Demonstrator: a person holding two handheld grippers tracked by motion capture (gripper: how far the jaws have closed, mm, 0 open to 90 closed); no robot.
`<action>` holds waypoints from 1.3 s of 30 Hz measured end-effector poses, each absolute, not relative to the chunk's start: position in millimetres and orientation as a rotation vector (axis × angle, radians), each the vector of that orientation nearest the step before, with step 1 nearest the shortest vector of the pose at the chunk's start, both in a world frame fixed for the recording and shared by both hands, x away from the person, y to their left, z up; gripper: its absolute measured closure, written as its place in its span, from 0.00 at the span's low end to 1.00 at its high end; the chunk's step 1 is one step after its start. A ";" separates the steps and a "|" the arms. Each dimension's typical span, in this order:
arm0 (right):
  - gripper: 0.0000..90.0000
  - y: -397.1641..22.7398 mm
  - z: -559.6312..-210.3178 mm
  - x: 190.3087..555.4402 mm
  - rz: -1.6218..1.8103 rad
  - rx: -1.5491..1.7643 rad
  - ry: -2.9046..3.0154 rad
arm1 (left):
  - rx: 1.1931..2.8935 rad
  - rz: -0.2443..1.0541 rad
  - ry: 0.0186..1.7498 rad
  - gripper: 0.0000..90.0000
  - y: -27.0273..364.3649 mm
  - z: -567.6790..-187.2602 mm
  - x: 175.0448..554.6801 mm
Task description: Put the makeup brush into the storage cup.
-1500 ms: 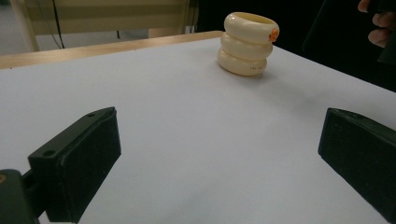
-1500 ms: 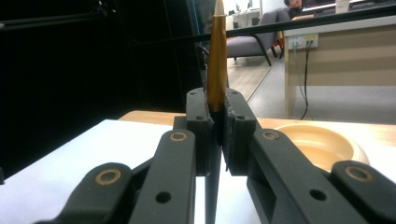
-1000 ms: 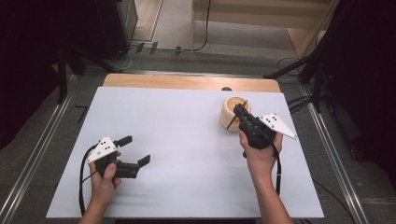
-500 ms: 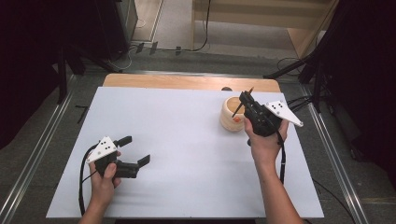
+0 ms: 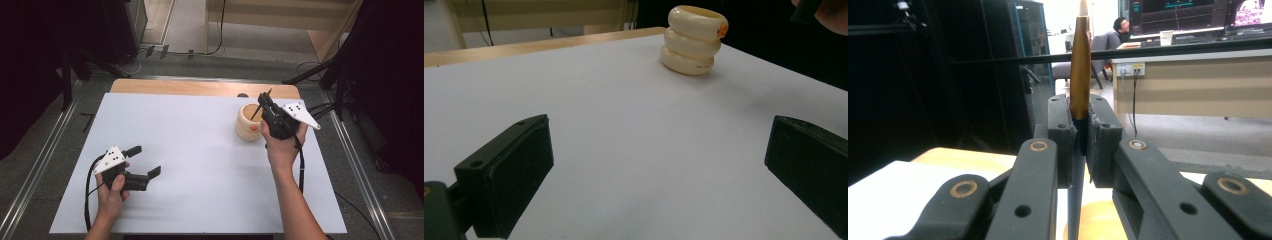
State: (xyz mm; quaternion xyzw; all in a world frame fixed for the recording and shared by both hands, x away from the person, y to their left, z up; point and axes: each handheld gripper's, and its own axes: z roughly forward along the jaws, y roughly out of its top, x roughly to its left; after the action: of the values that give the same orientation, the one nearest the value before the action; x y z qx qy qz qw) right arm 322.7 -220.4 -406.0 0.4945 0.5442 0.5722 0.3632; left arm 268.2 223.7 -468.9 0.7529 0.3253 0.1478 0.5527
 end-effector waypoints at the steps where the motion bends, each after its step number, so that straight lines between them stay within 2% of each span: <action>1: 0.93 -220.6 -407.1 324.1 1.465 1.273 1.404 | 1.780 0.349 0.769 0.00 223.6 -468.9 268.2; 39: 0.93 -224.1 -461.4 344.2 1.284 1.393 1.519 | 1.784 0.359 0.764 0.00 225.0 -469.4 268.6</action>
State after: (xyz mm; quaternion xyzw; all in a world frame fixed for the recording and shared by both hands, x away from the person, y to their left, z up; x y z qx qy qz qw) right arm 344.2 -224.1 -461.4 0.5376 0.5863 0.4953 0.3491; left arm 268.6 225.0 -469.4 0.7540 0.3229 0.1518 0.5515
